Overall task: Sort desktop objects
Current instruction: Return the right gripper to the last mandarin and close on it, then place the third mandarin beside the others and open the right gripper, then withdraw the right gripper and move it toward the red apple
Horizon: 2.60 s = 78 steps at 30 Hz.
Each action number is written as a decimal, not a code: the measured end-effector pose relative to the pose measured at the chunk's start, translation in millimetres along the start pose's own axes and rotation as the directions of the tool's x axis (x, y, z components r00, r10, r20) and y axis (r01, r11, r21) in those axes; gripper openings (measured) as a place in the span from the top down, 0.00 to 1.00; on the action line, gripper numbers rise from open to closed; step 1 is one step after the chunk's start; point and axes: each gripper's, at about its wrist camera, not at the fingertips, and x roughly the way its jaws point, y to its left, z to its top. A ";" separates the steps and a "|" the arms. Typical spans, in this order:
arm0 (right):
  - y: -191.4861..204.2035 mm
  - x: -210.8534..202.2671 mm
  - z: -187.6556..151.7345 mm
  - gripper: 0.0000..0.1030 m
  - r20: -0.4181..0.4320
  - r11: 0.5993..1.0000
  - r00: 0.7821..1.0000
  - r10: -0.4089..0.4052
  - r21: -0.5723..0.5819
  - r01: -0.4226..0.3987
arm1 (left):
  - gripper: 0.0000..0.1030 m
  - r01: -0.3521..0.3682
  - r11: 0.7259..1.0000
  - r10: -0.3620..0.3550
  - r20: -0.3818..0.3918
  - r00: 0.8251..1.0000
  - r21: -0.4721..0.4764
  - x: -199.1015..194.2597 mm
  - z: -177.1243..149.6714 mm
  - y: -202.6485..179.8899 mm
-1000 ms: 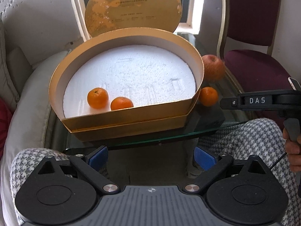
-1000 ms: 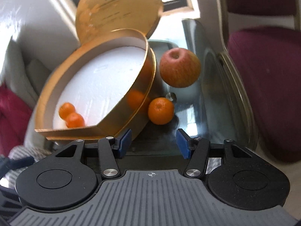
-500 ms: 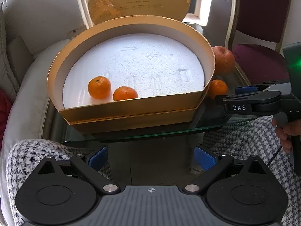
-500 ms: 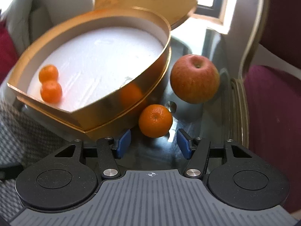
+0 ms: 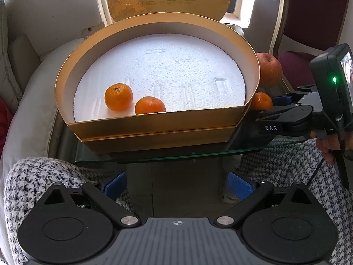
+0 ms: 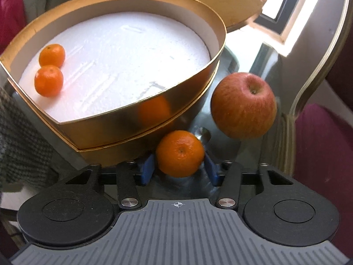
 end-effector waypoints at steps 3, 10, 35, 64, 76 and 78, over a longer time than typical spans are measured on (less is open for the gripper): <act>0.5 -2.7 -1.0 0.54 -0.002 1.000 1.000 -0.006 0.012 0.006 | 0.04 0.001 1.000 -0.001 0.000 1.000 -0.010 -0.7 -0.9 2.6; 2.4 -32.0 -11.9 0.54 0.011 0.993 1.000 -0.005 0.119 0.004 | 0.04 0.031 0.999 -0.030 0.032 0.999 -0.026 -11.6 -3.5 8.0; 93.2 -17.2 103.5 0.54 0.078 0.962 0.984 0.160 0.213 -0.173 | 0.04 -0.041 0.965 0.094 0.191 0.977 -0.261 -30.2 13.0 130.0; 45.5 -95.8 41.8 0.28 0.181 0.916 0.972 0.149 0.346 -0.205 | 0.04 -0.015 0.987 0.046 0.193 0.980 -0.160 -58.3 -2.9 77.0; 20.5 -156.2 -35.7 0.24 0.247 0.850 0.958 0.146 0.465 -0.249 | 0.04 -0.035 0.998 0.043 0.206 0.978 -0.043 -85.9 -2.5 19.7; 17.2 -162.5 -38.4 0.24 0.264 0.842 0.954 0.146 0.473 -0.259 | 0.03 -0.040 0.999 0.047 0.218 0.975 -0.033 -93.4 -1.9 14.7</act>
